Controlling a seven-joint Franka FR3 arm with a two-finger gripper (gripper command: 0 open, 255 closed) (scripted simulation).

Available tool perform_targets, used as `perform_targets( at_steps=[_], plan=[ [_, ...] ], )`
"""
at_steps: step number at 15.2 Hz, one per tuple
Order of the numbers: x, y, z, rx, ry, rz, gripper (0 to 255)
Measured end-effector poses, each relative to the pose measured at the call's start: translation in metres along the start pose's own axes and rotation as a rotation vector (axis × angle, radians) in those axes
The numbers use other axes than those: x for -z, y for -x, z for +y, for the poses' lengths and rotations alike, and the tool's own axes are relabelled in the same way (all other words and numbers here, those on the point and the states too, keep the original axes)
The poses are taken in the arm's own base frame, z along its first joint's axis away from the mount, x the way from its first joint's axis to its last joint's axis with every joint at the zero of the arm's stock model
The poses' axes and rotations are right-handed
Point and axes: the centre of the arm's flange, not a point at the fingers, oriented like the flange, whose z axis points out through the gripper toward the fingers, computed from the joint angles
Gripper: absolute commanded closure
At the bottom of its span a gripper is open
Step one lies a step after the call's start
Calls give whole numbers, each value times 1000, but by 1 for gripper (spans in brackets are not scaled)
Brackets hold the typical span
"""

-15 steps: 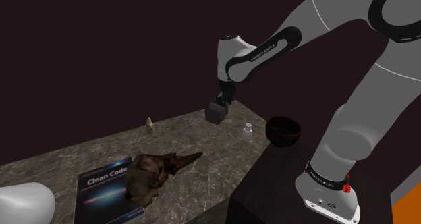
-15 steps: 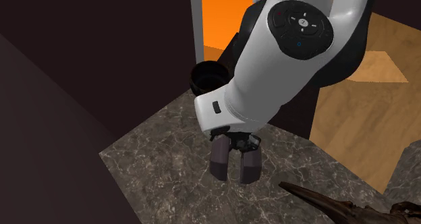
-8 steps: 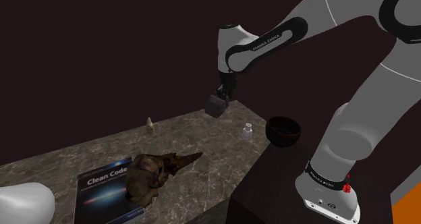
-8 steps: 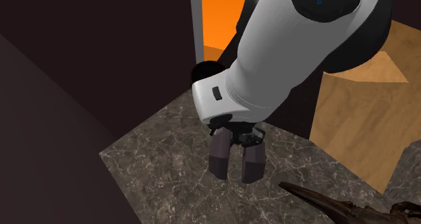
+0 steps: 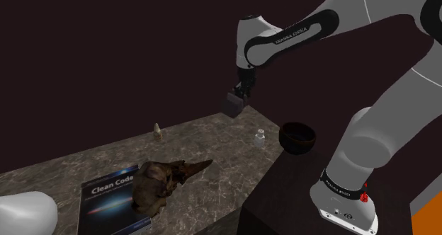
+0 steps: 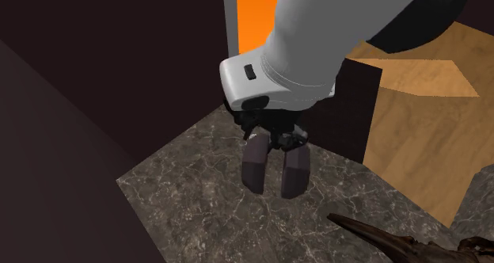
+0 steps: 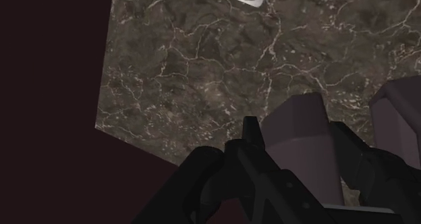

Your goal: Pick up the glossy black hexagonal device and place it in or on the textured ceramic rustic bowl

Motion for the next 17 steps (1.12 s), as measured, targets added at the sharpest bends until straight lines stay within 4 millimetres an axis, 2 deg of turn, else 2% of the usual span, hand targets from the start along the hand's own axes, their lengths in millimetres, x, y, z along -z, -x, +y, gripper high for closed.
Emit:
perform_targets(
  at_steps=[17],
  plan=[
    [7,169,142,-1,0,0,255]
  ],
)
